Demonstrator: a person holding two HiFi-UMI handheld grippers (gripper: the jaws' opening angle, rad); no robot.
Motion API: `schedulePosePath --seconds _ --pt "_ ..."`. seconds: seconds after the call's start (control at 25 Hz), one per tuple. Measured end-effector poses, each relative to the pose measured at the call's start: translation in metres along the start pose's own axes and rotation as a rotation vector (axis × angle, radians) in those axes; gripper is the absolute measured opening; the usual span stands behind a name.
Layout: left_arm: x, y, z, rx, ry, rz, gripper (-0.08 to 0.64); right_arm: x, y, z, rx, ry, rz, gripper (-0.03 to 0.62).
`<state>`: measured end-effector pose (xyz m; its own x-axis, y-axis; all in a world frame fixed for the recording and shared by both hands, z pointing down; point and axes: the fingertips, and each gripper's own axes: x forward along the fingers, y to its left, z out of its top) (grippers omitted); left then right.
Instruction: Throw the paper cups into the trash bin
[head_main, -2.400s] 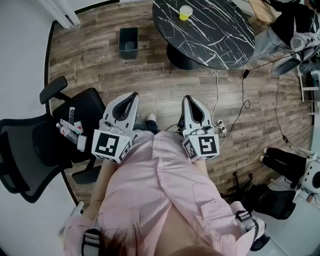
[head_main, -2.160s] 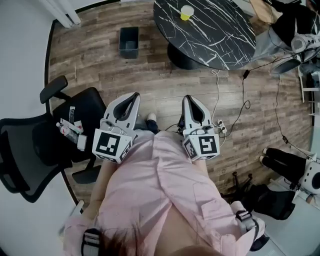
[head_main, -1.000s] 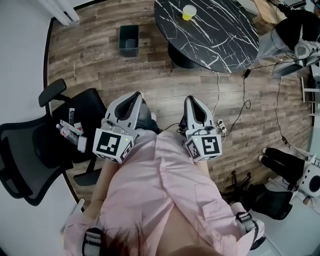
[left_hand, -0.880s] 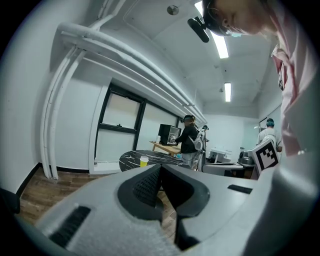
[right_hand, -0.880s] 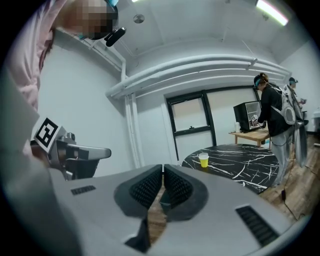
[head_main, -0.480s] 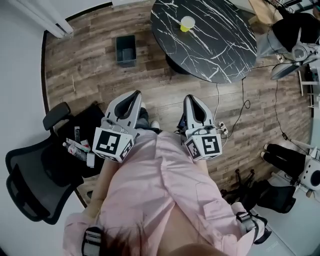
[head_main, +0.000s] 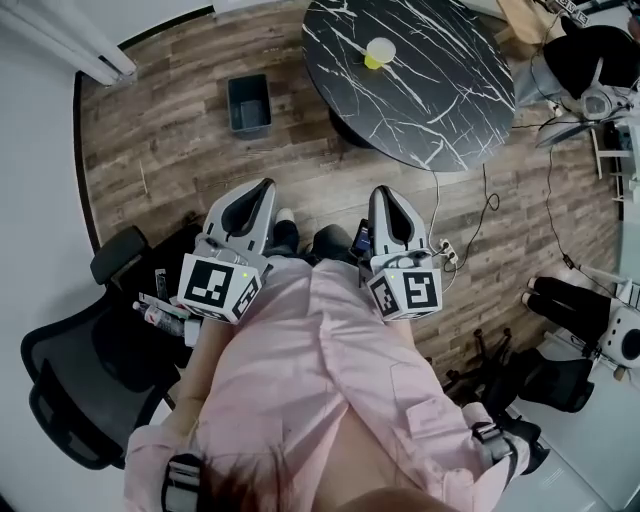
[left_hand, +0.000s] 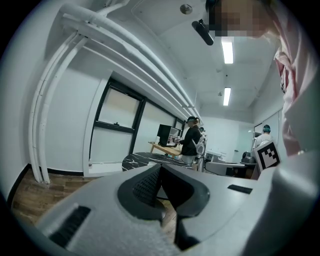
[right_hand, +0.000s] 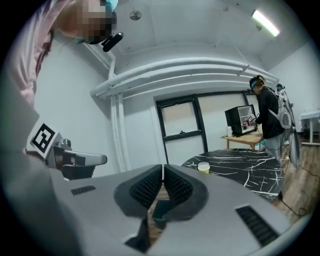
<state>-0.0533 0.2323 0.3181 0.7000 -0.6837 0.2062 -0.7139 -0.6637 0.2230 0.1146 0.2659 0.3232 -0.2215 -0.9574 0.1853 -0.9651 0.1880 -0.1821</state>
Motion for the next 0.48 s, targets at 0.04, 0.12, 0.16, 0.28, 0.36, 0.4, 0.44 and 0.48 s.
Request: schedulePosePath --seconds 0.04,0.12,0.16,0.28,0.36,0.4,0.44,0.48 --pt "-0.001 0.005 -0.001 0.000 0.004 0.006 0.015 0.002 0.002 -0.001 -0.007 0.004 -0.003 0.034" --pt "-0.001 0.012 -0.002 0.006 0.009 0.019 0.015 0.005 0.004 -0.002 -0.013 0.010 -0.009 0.033" --pt "-0.002 0.014 -0.002 0.013 0.011 0.024 0.015 0.007 0.004 -0.002 -0.012 0.013 -0.014 0.034" --pt "-0.002 0.018 -0.001 0.032 0.014 0.031 0.015 0.014 0.003 -0.004 0.005 0.018 -0.022 0.033" --pt "0.000 0.022 -0.001 0.028 0.016 0.035 0.015 0.020 0.002 -0.005 0.016 0.021 -0.022 0.032" --pt "0.001 0.024 -0.001 0.023 0.017 0.038 0.015 0.023 0.002 -0.005 0.018 0.024 -0.021 0.032" --pt "0.002 0.027 -0.001 0.020 0.018 0.044 0.015 0.027 0.001 -0.005 0.017 0.026 -0.020 0.033" --pt "0.003 0.029 0.000 0.017 0.019 0.050 0.015 0.030 0.001 -0.005 0.017 0.029 -0.018 0.033"
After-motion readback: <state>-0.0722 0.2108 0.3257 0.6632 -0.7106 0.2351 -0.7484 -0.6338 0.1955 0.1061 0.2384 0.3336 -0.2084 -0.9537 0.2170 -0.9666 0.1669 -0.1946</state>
